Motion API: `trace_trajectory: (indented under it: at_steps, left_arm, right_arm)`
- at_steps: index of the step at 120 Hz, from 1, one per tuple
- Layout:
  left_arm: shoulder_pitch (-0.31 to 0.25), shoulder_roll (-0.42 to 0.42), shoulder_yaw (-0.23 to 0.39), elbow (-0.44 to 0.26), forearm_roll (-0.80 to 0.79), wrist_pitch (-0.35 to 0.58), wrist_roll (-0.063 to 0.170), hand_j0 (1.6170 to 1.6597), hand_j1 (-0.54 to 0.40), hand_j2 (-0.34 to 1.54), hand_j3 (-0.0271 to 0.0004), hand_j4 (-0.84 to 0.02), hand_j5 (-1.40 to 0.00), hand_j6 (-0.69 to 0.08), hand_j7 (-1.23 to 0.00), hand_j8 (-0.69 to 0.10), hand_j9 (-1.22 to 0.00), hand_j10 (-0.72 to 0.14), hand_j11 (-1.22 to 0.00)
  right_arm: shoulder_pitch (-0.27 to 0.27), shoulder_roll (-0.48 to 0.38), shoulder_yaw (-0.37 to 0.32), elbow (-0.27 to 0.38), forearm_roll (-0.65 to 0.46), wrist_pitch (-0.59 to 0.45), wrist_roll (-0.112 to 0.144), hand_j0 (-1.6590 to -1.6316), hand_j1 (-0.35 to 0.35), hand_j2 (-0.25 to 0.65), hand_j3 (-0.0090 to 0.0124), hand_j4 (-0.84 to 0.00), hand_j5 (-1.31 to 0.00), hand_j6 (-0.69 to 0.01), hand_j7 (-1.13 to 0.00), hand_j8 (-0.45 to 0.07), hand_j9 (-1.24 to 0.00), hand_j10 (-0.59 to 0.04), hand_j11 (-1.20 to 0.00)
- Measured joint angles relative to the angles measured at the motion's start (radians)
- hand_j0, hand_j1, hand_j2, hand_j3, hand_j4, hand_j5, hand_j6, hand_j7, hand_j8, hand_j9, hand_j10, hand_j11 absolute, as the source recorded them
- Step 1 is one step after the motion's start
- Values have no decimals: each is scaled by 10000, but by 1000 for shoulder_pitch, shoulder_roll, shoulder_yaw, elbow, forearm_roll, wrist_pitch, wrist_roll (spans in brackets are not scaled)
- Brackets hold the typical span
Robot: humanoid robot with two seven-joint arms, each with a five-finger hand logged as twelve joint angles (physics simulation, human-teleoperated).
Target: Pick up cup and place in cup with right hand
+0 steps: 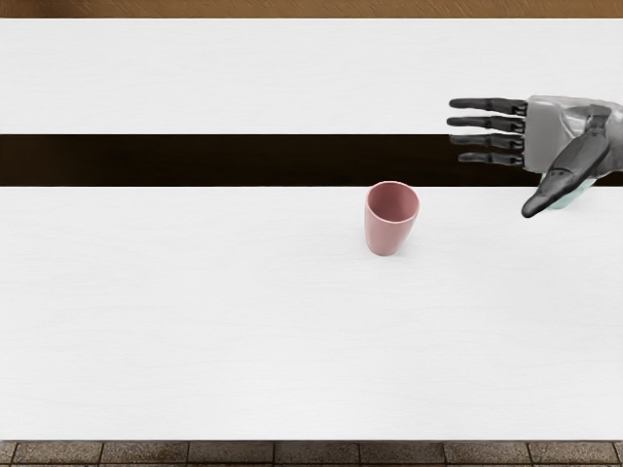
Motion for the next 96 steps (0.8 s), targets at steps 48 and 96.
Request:
trace_trajectory:
  at_steps: [48,96]
  left_arm:
    - [0,0,0,0,0,0,0,16581,3490,0,-1,-2,-1,-2,-1,-2,-1,-1,-1]
    - [0,0,0,0,0,0,0,16581,3490,0,0,-2,-1,-3,0,-2,0,-1,0]
  right_arm:
    - [190,282,27,58,-809,-5,-147,-16581,-3295,-28,0,-178,-221,-182,-220,-179,-221,-176,-220]
    - [194,430,-276,102,-1191,-473,-195,-16581,-2293,-189,0,-1034,-1312,-1048,-1308,-1038,-1311,-1027,-1310]
